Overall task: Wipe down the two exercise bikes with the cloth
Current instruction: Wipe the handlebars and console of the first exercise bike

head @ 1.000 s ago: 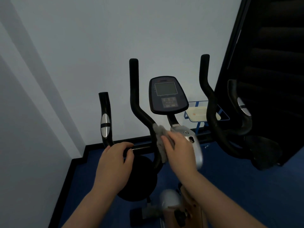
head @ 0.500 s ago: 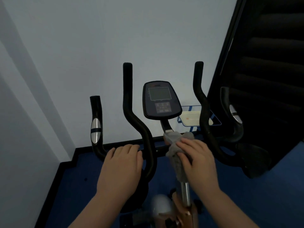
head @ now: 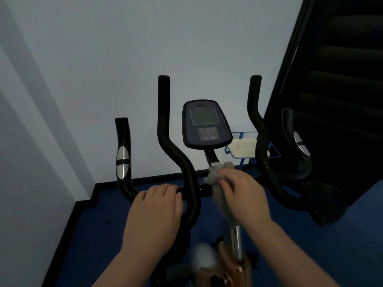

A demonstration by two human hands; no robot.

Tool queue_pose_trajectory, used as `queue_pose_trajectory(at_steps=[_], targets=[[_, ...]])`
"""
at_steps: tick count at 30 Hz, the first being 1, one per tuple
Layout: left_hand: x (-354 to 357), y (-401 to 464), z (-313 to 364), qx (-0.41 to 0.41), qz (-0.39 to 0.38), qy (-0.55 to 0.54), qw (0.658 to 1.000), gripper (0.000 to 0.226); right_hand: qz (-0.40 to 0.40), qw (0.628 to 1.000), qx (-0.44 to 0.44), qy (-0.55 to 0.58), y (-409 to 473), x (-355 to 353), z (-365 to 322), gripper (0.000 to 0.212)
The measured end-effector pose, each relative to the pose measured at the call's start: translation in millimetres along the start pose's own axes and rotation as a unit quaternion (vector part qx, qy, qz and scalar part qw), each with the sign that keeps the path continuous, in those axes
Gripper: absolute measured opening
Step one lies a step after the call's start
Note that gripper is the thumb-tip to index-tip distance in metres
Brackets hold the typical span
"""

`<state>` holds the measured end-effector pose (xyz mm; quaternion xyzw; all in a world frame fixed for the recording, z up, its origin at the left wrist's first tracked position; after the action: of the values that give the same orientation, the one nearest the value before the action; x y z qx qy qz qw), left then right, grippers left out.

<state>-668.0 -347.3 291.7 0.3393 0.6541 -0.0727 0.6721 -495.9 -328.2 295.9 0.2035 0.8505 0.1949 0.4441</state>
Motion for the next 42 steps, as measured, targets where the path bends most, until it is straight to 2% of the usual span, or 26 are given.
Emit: queue_pose_trajectory(at_steps=[2,4,6,8,10,12,14,17,21,23,27,31,35,38,40,42], targets=[[1,1,-1,0.0,-0.003,0.003,1.0,0.026,-0.086,0.993,0.074,-0.013,26,21,19,0.017],[1,-1,0,-0.002,-0.002,0.006,1.0,0.024,-0.191,0.97,0.152,-0.026,45,45,34,0.022],[0,-2,0,-0.008,0.006,0.002,1.0,0.021,-0.221,0.961,0.163,-0.028,50,54,38,0.023],[-3,-2,0,-0.015,0.019,-0.011,1.0,0.019,-0.167,0.976,0.139,-0.012,37,43,36,0.018],[-4,-2,-1,-0.022,0.028,-0.025,0.999,0.02,-0.04,0.996,0.078,0.035,8,15,25,0.015],[-4,-2,-2,-0.024,0.031,-0.032,0.999,0.023,0.043,0.997,0.03,0.065,-29,1,17,0.026],[-3,-1,-2,-0.024,0.02,-0.037,0.999,0.025,0.086,0.994,0.013,0.061,-51,0,15,0.033],[-1,1,-2,-0.018,-0.001,-0.028,0.999,0.025,0.072,0.996,-0.012,0.043,-40,5,7,0.03],[7,3,-1,-0.007,-0.041,0.016,0.999,0.02,-0.042,0.997,0.052,0.042,14,19,15,0.015],[9,1,0,-0.004,-0.048,0.024,0.999,0.021,-0.062,0.996,0.059,0.02,17,23,17,0.014],[2,-1,3,-0.008,-0.015,-0.005,1.0,0.019,-0.025,0.998,-0.05,0.022,-16,14,-4,0.014],[-2,0,-1,-0.008,0.009,0.007,1.0,0.02,-0.026,0.999,-0.042,-0.01,-5,23,-13,0.012],[4,-2,3,0.006,-0.009,0.024,1.0,0.013,-0.065,0.996,-0.009,-0.066,10,36,-19,0.022],[2,-3,3,-0.003,-0.002,0.0,1.0,0.015,-0.014,0.999,-0.023,-0.029,-18,22,-14,0.011],[1,-2,4,-0.005,0.001,-0.018,1.0,0.022,0.011,0.999,-0.027,-0.027,-32,14,-7,0.022],[2,-2,3,0.0,0.0,-0.026,1.0,0.025,0.0,0.999,-0.038,-0.028,-20,17,-7,0.018]])
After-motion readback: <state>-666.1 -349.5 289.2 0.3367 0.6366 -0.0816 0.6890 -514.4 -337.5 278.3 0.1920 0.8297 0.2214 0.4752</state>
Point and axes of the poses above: each hand's wrist, its own y-axis towards the middle knuckle, its own x-axis out of the palm, z = x × y, the point moved 10 cm from there along y, towards the middle knuckle, and after that the axes turned 6 degrees about x, right-handed, at the moved point
